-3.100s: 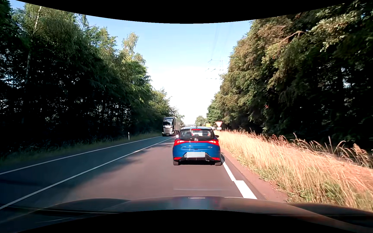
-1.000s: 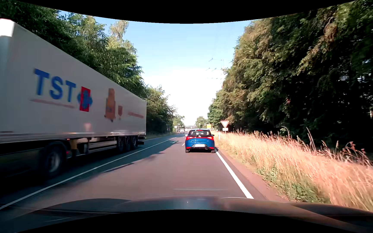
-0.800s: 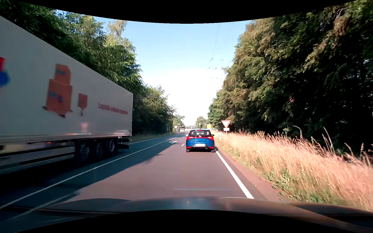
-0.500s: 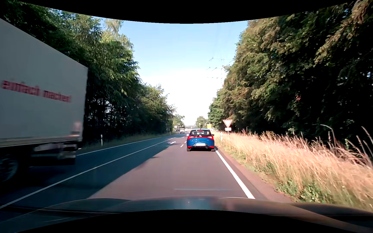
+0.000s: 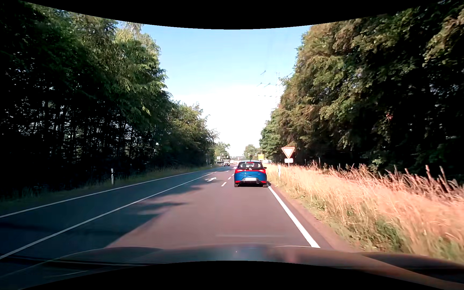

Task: Follow the waypoints while adhering to traffic rules and regulations

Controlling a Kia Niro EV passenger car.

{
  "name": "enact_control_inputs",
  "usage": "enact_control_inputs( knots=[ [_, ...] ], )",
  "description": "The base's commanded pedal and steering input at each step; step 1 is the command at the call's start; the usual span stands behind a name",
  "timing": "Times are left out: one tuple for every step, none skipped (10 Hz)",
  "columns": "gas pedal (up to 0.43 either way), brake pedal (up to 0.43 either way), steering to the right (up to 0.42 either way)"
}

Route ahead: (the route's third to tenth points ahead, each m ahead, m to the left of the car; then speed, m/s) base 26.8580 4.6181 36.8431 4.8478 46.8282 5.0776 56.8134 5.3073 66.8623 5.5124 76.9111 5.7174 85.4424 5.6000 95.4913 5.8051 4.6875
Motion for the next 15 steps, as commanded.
enact_control_inputs(
  knots=[
    [0.197, 0.0, -0.011],
    [0.197, 0.0, -0.011],
    [0.209, 0.0, -0.01],
    [0.209, 0.0, -0.01],
    [0.209, 0.0, -0.008],
    [0.209, 0.0, -0.007],
    [0.209, 0.0, -0.006],
    [0.209, 0.0, -0.005],
    [0.209, 0.0, -0.005],
    [0.22, 0.0, -0.005],
    [0.22, 0.0, -0.005],
    [0.22, 0.0, -0.005],
    [0.22, 0.0, -0.005],
    [0.22, 0.0, -0.005],
    [0.209, 0.0, -0.005]
  ],
)
